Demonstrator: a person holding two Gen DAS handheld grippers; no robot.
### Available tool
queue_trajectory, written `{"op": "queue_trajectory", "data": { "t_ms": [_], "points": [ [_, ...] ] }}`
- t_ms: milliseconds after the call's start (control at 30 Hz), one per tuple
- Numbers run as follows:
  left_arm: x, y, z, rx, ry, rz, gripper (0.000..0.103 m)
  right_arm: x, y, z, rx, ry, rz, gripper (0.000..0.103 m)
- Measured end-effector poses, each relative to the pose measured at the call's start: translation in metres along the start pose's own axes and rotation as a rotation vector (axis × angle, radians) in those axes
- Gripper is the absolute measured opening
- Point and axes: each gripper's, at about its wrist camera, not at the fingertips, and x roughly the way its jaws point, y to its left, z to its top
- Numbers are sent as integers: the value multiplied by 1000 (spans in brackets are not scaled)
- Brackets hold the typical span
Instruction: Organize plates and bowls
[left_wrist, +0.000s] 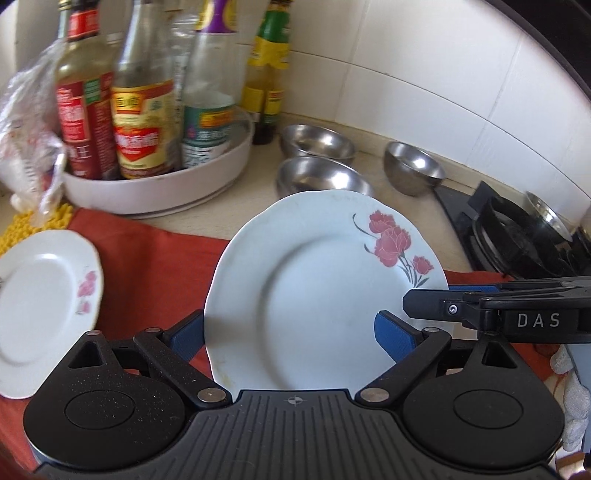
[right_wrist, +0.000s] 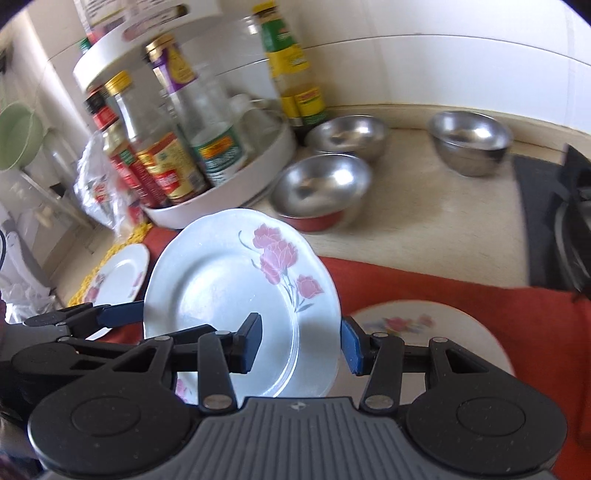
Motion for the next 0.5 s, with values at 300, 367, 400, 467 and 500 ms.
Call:
{"op": "queue_trajectory", "data": {
  "t_ms": [300,367,400,467,500],
  "points": [
    [13,-38,0,96,20,-88,97,-31,-31,-17,92,-37,-80,48],
    [15,-46,1,114,22,-104,97,-36,-35,-20,110,-44,-94,48],
    [16,-49,1,122,24,-111,97,-39,-38,-22,119,-48,-102,48],
    [18,-56,1,139,27,-127,97,-44,-43,-25,136,-55,-117,48],
    [19,-60,1,146,29,-134,97,-47,-47,-27,143,-57,-125,48]
  ]
}}
